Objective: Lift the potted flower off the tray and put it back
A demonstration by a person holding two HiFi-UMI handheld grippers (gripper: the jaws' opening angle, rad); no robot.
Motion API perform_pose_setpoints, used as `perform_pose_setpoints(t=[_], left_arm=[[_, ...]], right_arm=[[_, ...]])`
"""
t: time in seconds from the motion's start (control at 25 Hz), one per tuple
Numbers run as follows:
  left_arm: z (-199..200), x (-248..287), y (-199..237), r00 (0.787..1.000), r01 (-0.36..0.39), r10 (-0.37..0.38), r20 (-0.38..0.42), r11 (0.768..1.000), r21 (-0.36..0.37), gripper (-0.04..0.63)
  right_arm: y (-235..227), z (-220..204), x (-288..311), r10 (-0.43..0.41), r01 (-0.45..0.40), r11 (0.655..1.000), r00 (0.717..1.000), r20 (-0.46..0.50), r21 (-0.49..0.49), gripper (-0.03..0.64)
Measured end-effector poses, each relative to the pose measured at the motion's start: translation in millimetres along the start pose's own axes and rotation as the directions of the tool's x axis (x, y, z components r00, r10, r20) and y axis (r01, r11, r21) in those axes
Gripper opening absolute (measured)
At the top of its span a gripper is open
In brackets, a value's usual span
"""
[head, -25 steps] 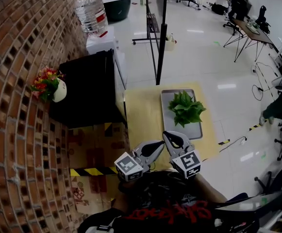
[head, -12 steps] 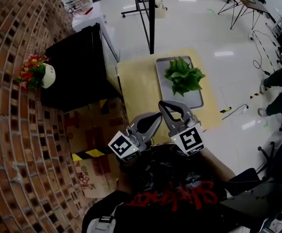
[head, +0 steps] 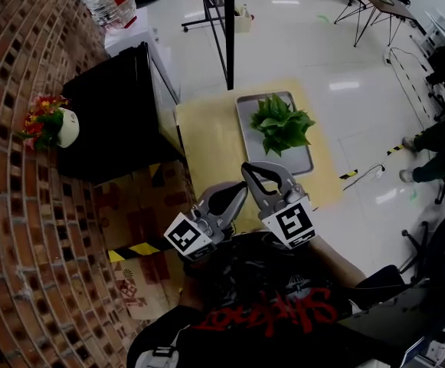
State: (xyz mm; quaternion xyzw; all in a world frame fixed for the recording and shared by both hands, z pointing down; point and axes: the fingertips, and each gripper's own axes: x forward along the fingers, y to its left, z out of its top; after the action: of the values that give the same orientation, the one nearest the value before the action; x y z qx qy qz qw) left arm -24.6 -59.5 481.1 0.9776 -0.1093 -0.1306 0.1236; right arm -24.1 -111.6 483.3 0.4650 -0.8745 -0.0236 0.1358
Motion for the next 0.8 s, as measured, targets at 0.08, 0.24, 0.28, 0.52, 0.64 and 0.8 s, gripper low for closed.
perform_pose_setpoints(t=[0.08,0.24,0.28,0.52,0.64,0.8], left_arm=[[0,0,0,1.0,0.0,0.0,0.0,1.0,0.001,0.0],[-3,-3,1,1.0,-0.003,0.003,-0.014,1.0,0.0,0.0],[-4,-3,2,1.0,-0.005,0.005,-0.019,1.0,-0.002,0.0],[-7,-1,7,0.999,-0.008,0.007,-0.037,1.0,-0.018,0.0],[-10,1,8,0.999,-0.001,0.0,-0.044,1.0,-0.02,0.0],[-14,2,8,0.998,-0.005,0.003,-0.056,0.999,-0.035,0.0]], right_arm=[[0,-1,0,0.005,-0.005,1.0,1.0,-0.004,0.005,0.002],[2,-3,3,0.017,-0.017,0.999,1.0,-0.006,0.03,0.002],[3,-5,4,0.022,-0.022,0.999,1.0,-0.006,0.038,0.002],[0,-11,7,0.037,-0.036,0.997,0.999,-0.015,0.072,0.002],[-3,-18,9,0.043,-0.04,0.995,0.999,-0.031,0.094,0.002],[-3,-24,8,0.045,-0.04,0.993,0.998,-0.048,0.113,0.002]])
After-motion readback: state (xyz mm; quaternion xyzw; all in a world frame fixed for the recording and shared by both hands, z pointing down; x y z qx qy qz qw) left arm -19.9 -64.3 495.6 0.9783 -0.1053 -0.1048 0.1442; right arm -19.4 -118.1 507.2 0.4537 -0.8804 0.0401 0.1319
